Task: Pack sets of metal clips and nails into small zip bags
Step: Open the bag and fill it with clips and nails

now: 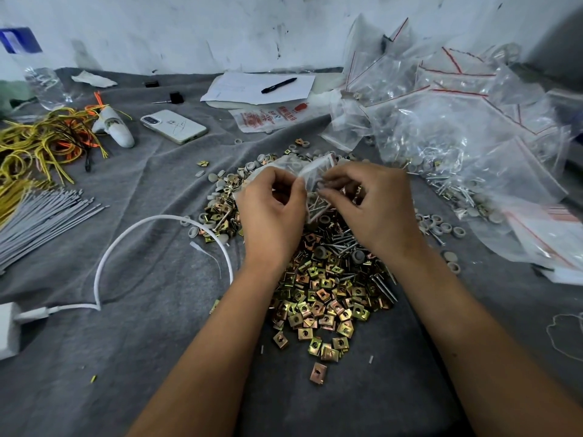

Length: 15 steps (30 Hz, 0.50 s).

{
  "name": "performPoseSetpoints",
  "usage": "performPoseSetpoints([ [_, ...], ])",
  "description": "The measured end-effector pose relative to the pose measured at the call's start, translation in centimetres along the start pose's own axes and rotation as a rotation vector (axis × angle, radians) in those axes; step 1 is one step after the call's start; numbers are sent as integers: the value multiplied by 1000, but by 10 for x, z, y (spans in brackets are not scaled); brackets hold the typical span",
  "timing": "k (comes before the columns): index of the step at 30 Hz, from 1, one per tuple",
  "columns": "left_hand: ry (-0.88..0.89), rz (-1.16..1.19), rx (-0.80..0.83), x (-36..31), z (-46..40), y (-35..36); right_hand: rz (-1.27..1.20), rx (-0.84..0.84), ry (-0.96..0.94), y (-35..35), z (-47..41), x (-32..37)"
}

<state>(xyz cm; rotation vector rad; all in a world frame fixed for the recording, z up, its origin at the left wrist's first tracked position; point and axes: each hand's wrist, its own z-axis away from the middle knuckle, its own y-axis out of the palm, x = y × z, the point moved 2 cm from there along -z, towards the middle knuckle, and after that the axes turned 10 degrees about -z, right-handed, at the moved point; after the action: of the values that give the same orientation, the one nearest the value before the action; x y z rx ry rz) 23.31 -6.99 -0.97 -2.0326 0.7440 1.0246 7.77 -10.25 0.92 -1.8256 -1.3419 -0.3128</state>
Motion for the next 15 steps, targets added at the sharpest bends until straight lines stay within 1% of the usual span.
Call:
performPoseSetpoints([
  [2, -40, -22, -54, 2, -2, -2, -54, 28, -24, -6, -1, 5],
  [3, -64, -25, -82, 3, -3, -3, -93, 103, -28, -10, -3, 7],
  [4, -88, -25, -112, 4, -4, -4, -131, 228, -16, -13, -5, 10],
  [5, -114, -20, -143, 5, -6, -5, -153, 386, 14, -14, -8, 14],
  [7, -169, 5, -199, 7, -8, -8, -117, 697, 68, -9, -11, 21],
  [9, -203, 23, -233, 9, -10, -10, -42, 907, 77, 4, -11, 30],
  [12, -214, 32, -253, 10, -10, -13, 79, 1068, 75, 19, -6, 37],
  [15, -179, 31, -255, 10, -8, -13, 107, 1090, 123, 18, -5, 36],
])
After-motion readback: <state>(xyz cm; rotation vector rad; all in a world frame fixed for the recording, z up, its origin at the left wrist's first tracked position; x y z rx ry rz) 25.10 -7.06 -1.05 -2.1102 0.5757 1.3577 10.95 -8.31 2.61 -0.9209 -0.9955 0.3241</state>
